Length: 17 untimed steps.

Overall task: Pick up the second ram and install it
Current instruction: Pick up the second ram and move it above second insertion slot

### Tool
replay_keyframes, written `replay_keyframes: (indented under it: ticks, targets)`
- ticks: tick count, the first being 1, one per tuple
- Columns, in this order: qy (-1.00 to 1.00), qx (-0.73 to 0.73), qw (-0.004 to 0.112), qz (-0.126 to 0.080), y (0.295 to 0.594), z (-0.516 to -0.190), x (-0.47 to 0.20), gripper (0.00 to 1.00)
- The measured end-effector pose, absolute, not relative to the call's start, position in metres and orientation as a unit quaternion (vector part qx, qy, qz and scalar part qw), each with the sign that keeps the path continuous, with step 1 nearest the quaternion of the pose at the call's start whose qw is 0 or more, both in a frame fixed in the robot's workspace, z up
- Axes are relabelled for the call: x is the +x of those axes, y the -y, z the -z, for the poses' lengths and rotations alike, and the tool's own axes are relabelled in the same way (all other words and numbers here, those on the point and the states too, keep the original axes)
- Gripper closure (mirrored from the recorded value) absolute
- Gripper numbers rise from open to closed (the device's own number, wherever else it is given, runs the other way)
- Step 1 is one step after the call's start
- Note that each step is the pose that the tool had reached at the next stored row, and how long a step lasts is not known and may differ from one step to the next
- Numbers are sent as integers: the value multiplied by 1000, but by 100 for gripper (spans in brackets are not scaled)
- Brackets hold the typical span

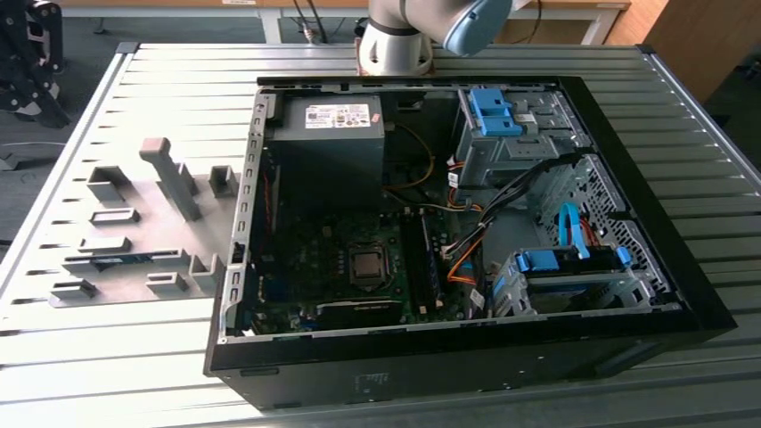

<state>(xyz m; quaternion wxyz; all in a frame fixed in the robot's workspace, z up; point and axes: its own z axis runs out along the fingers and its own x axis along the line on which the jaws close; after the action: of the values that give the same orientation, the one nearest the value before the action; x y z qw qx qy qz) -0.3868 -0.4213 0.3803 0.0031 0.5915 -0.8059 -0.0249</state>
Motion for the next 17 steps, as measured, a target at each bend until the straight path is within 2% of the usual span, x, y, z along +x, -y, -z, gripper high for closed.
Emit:
replay_keyframes:
  ticks: [17]
  targets:
    - [768, 640, 7, 22, 425, -375, -388, 89]
